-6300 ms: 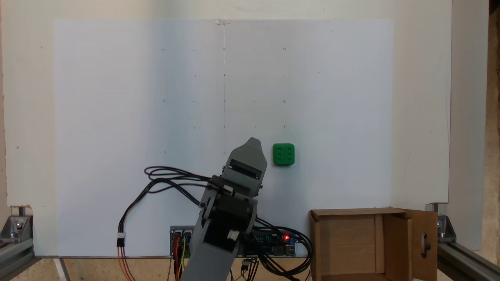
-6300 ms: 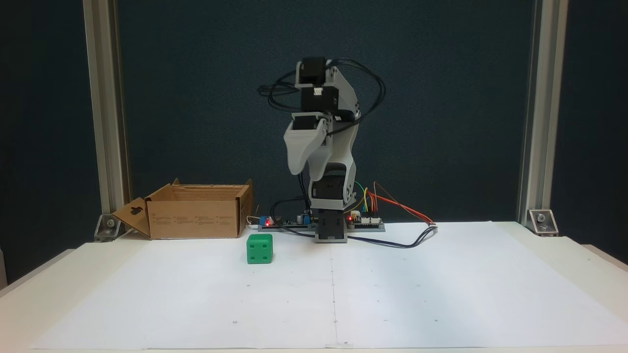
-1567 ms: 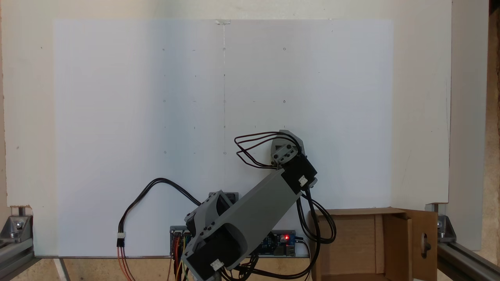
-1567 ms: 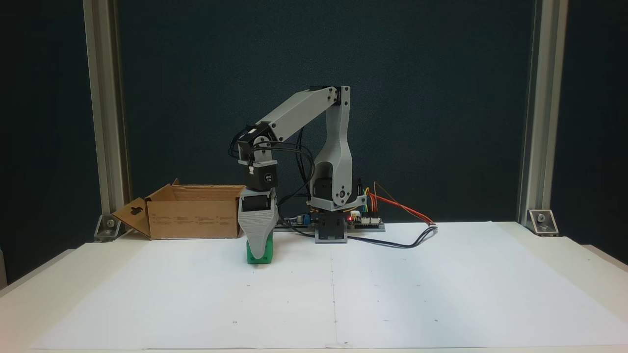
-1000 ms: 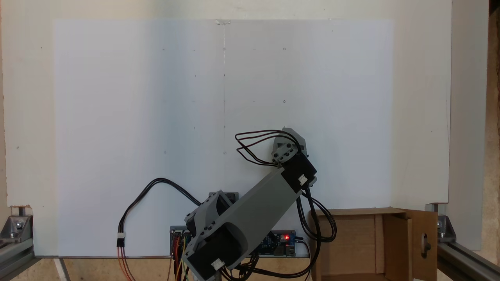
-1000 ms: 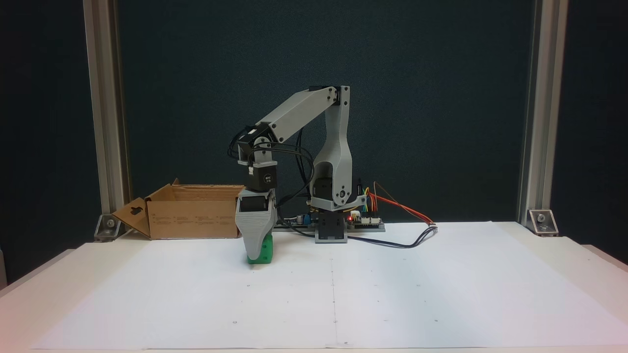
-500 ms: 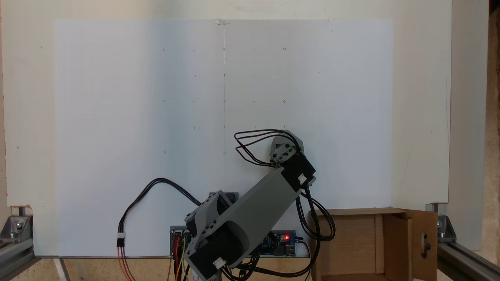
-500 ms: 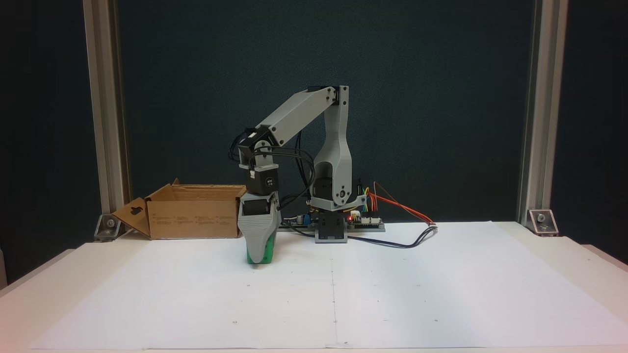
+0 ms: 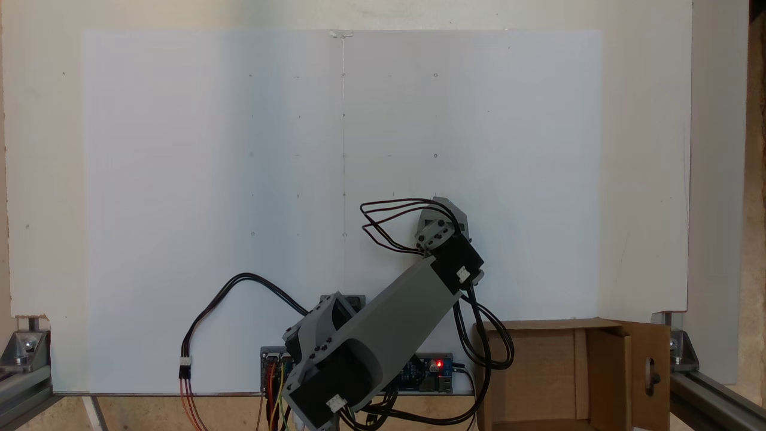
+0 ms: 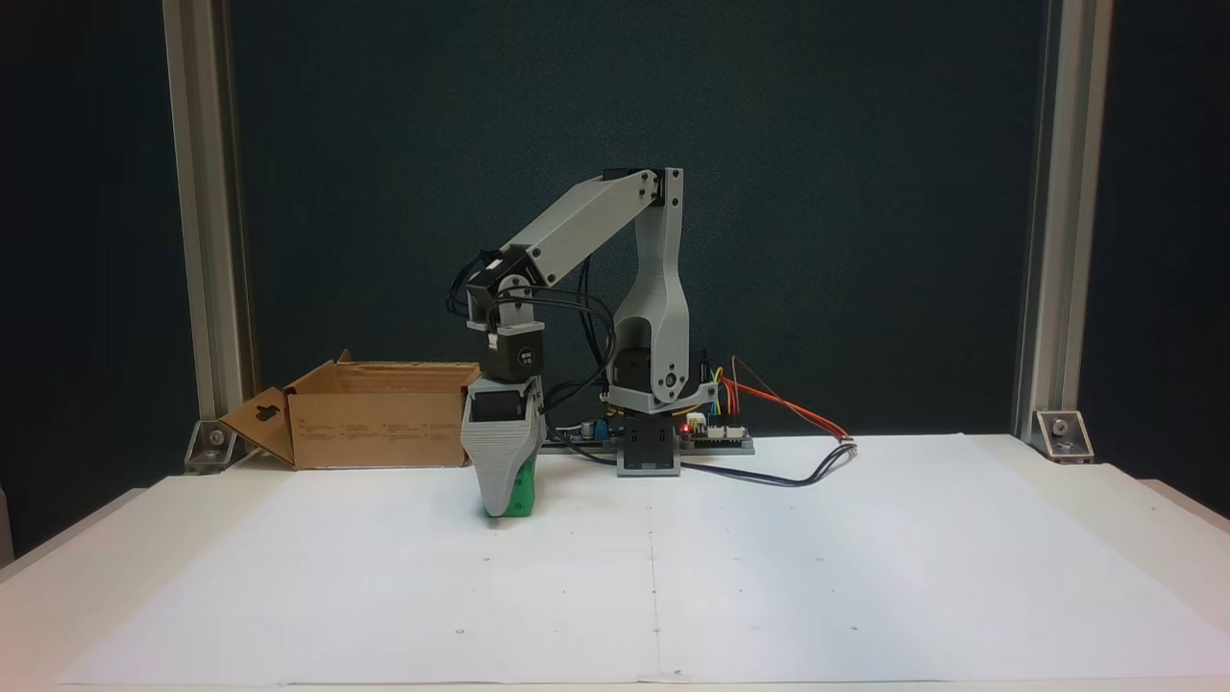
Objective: Grasp a green dice and put it in the bin.
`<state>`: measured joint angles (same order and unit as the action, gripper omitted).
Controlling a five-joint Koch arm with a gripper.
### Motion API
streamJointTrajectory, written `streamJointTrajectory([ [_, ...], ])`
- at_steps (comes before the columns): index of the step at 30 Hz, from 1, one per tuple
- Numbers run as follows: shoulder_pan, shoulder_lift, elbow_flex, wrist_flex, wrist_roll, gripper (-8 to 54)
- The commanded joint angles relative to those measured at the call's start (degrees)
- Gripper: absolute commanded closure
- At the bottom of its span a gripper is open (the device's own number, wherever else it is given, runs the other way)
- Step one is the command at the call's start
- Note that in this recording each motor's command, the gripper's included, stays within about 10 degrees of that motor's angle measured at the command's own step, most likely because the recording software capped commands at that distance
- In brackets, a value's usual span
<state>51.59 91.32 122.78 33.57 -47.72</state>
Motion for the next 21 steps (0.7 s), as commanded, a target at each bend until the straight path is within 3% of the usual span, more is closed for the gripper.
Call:
streamJointTrajectory([
  [1,0.0,0.2,-1.1,-0.9,2.6,2.3],
  [21,-0.2,0.5,-0.4,-3.1,2.3,5.2],
])
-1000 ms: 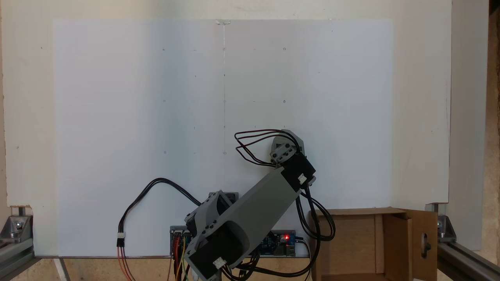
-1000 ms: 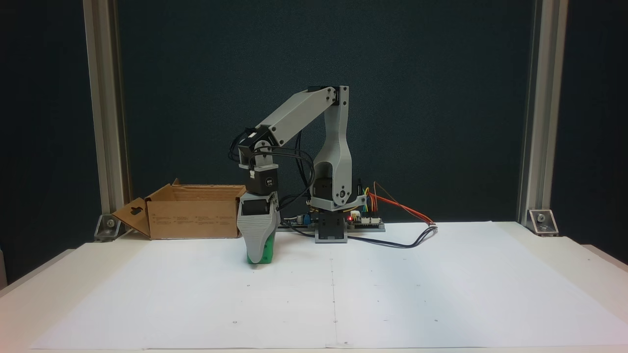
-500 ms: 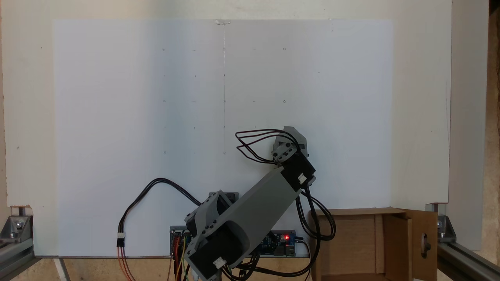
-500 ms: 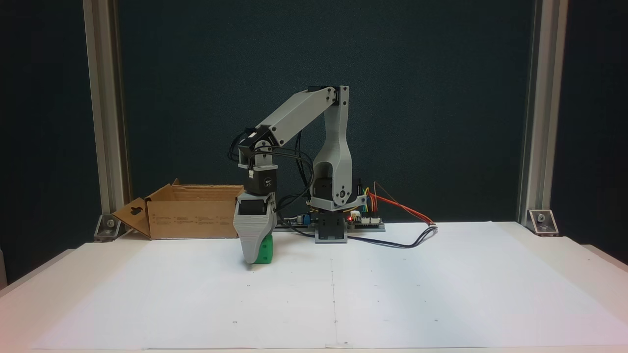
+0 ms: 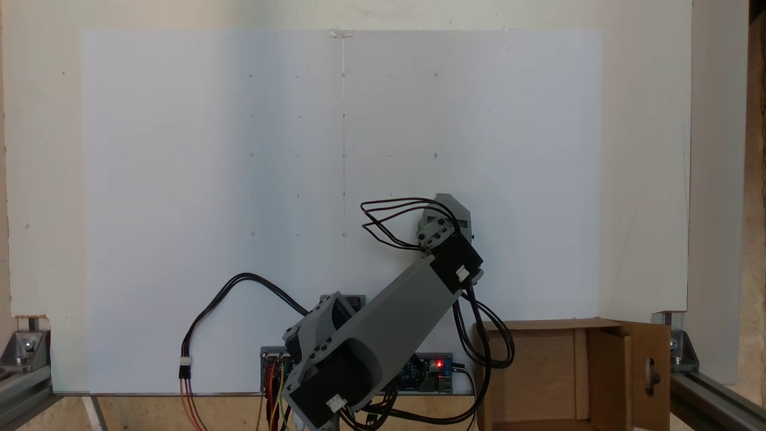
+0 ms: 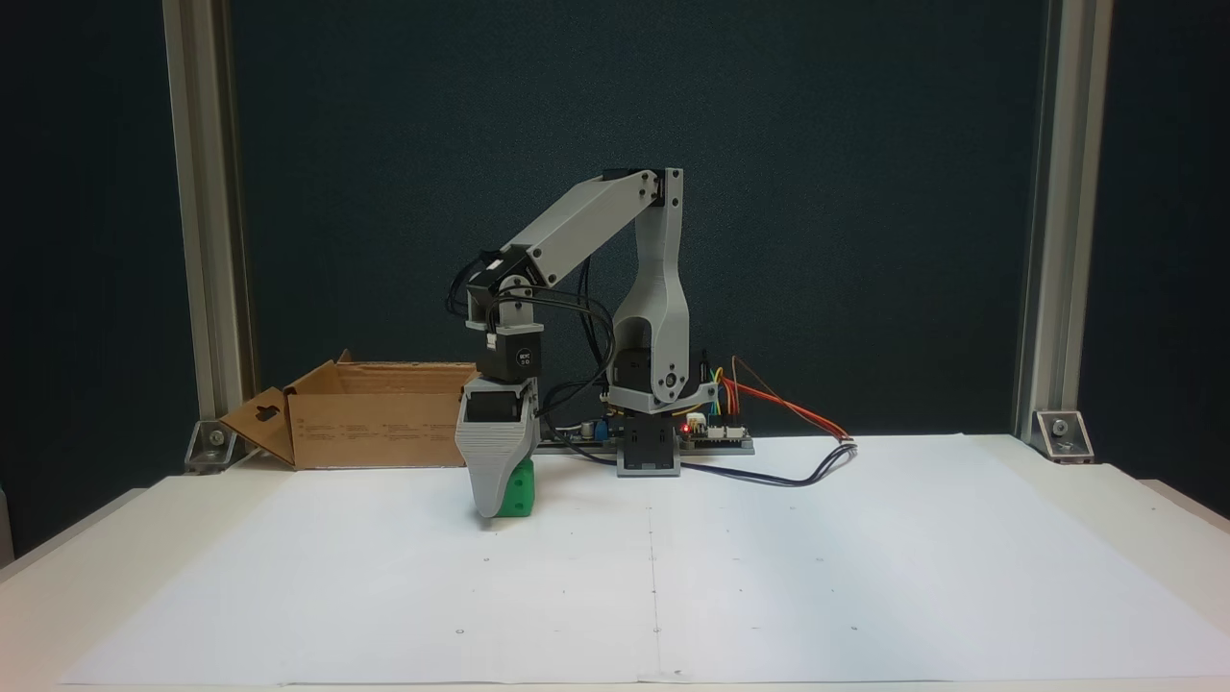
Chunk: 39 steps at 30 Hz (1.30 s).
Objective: Grasp a green dice and put it in the bin.
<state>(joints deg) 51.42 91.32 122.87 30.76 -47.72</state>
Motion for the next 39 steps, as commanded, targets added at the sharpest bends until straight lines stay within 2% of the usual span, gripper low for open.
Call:
streamJointTrajectory([
  [1,0.0,0.5,-0.4,-0.2,2.3,6.0],
  [5,0.0,0.6,-0.2,-0.2,2.3,7.7],
  [11,0.0,0.6,0.3,-0.2,2.3,14.7],
  [39,-1.0,1.4,0.3,-1.8,1.8,14.7],
])
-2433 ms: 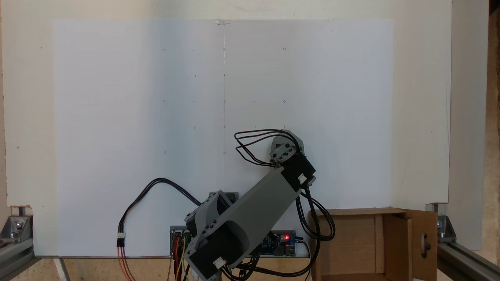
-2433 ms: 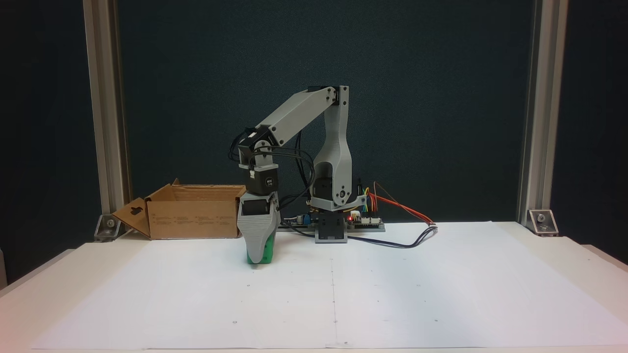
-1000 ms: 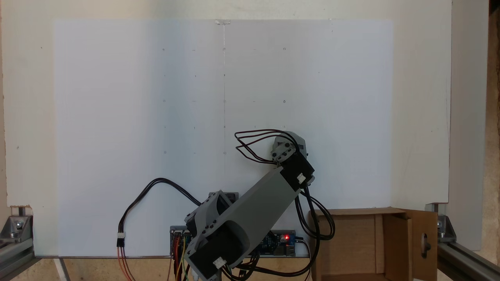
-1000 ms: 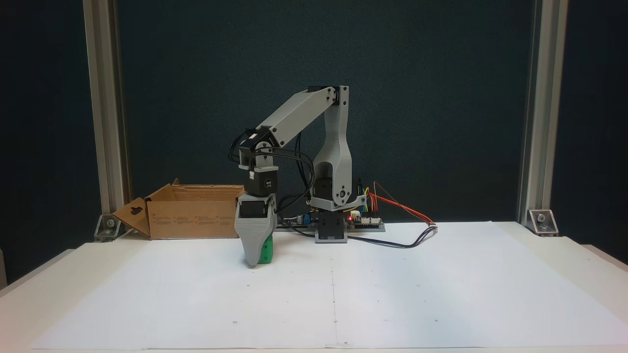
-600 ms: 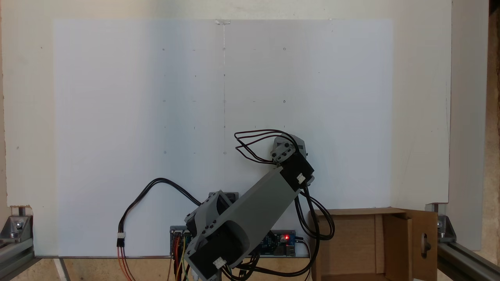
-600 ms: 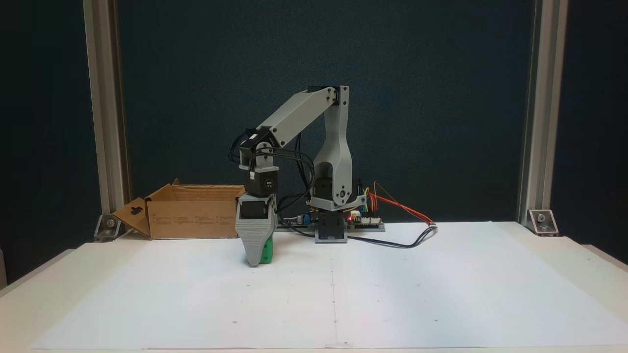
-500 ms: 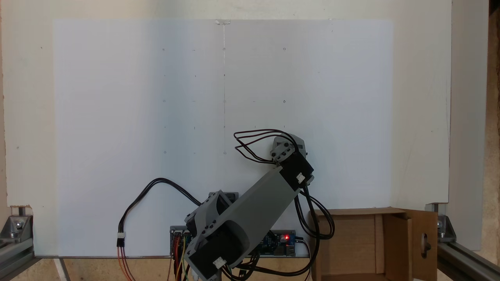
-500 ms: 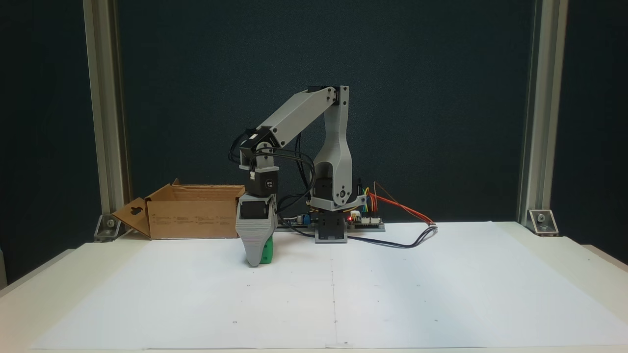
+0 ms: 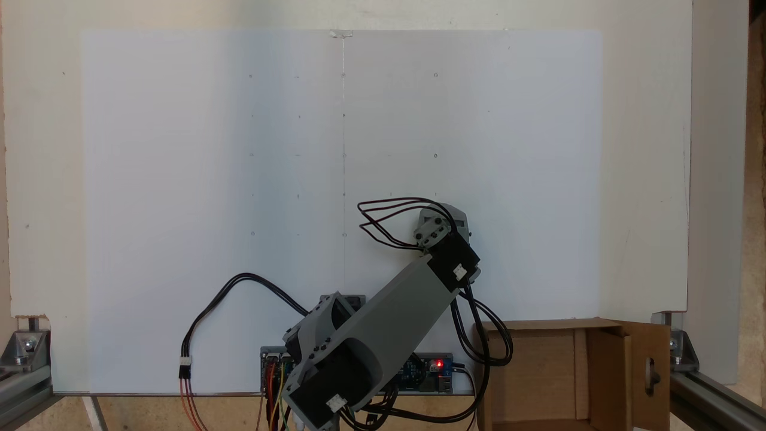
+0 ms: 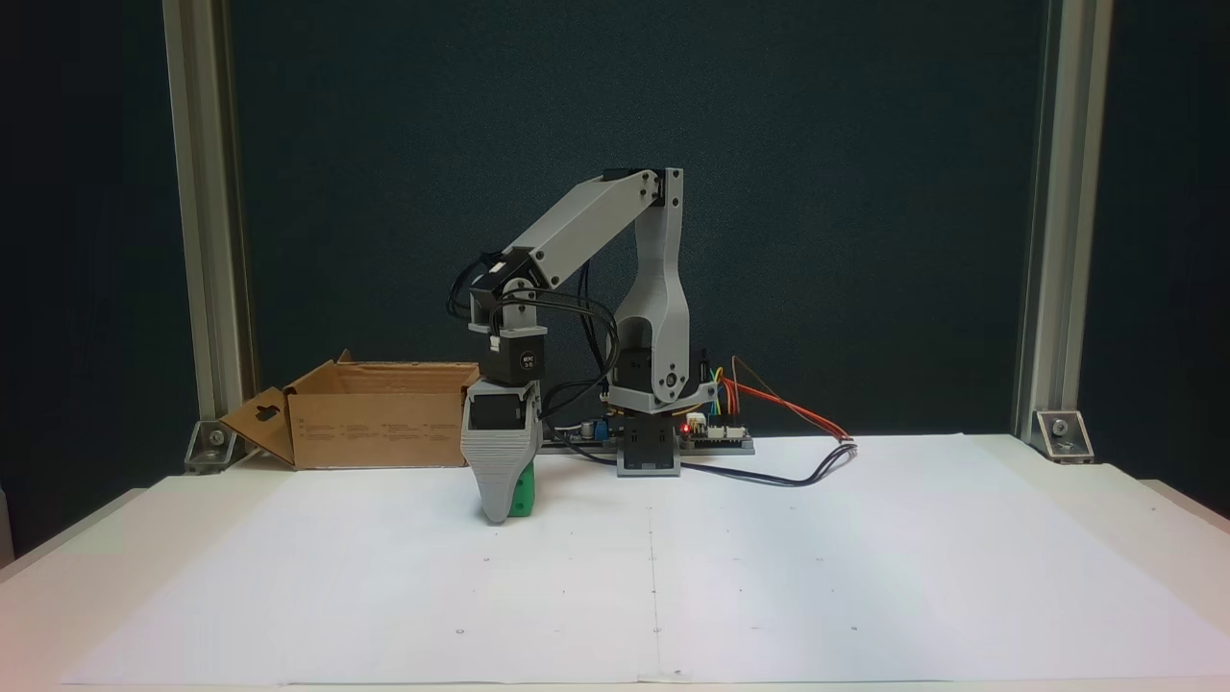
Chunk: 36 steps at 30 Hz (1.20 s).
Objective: Grasp a green dice and put it in the bin.
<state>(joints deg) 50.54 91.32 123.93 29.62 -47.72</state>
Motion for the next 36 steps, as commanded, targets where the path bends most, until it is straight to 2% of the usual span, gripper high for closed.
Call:
streamJointTrajectory([
  [1,-0.2,1.4,-0.8,-0.6,1.8,14.7],
  [10,-0.4,1.6,-0.8,-0.7,1.8,14.8],
  [13,-0.4,1.9,-0.8,-0.9,1.8,19.2],
  [17,-0.4,2.2,-0.8,-1.2,1.8,19.8],
  [23,-0.4,2.8,-0.7,-1.8,1.8,33.5],
  [31,-0.4,5.4,-1.1,0.8,2.3,33.4],
  [36,-2.9,10.5,-3.8,8.1,6.9,33.5],
])
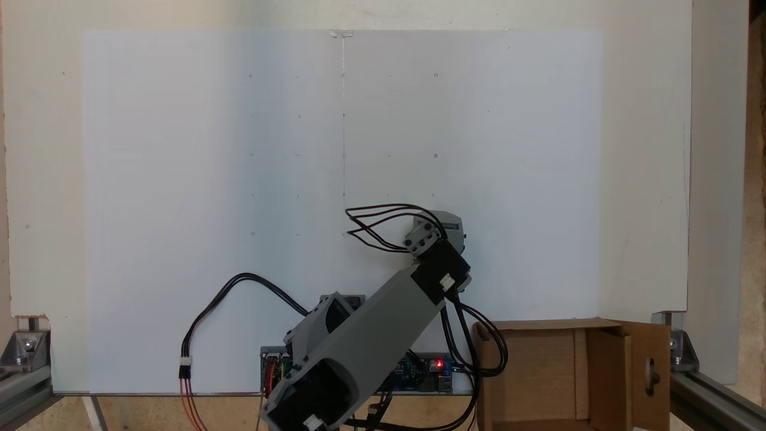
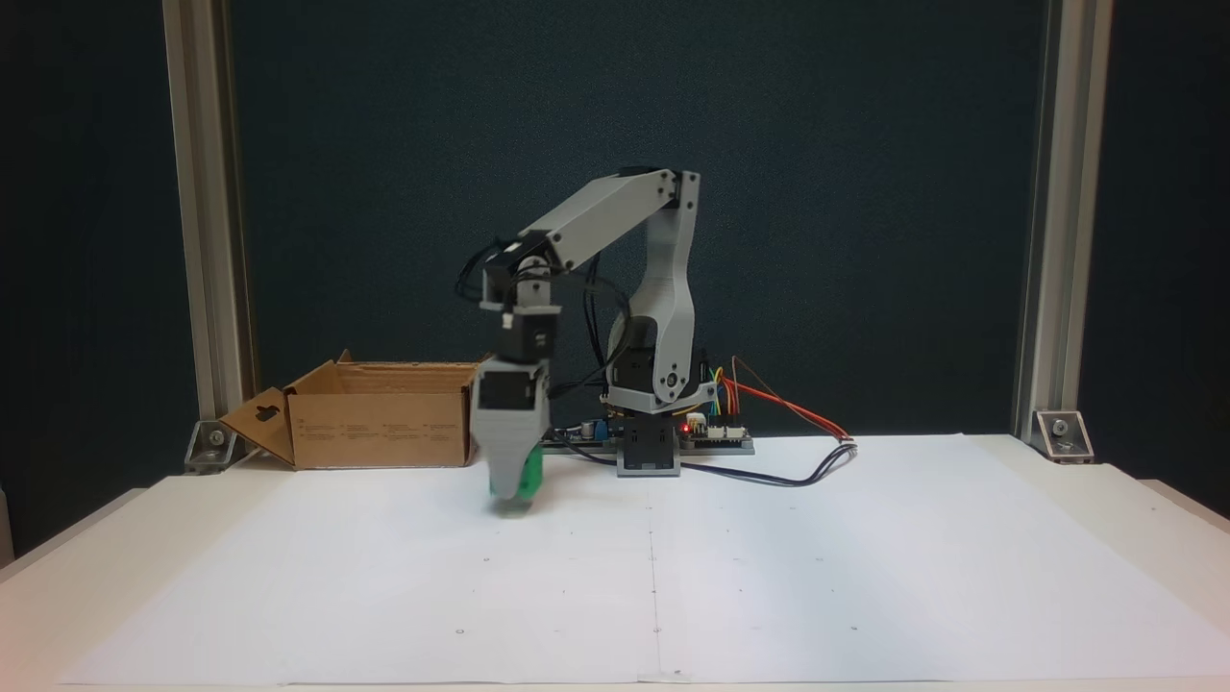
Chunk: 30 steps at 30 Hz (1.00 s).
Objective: Grasp a green dice and put it in the bin.
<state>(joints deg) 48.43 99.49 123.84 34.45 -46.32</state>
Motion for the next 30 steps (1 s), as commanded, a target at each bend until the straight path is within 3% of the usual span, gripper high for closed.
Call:
streamJointTrajectory([
  [1,-1.8,3.3,-5.1,5.4,7.0,33.5],
  [7,-10.4,6.9,-22.7,24.3,19.1,33.5],
  [14,-12.1,6.9,-36.3,26.5,24.3,33.5],
  [30,14.5,0.7,-52.8,28.8,30.8,33.5],
])
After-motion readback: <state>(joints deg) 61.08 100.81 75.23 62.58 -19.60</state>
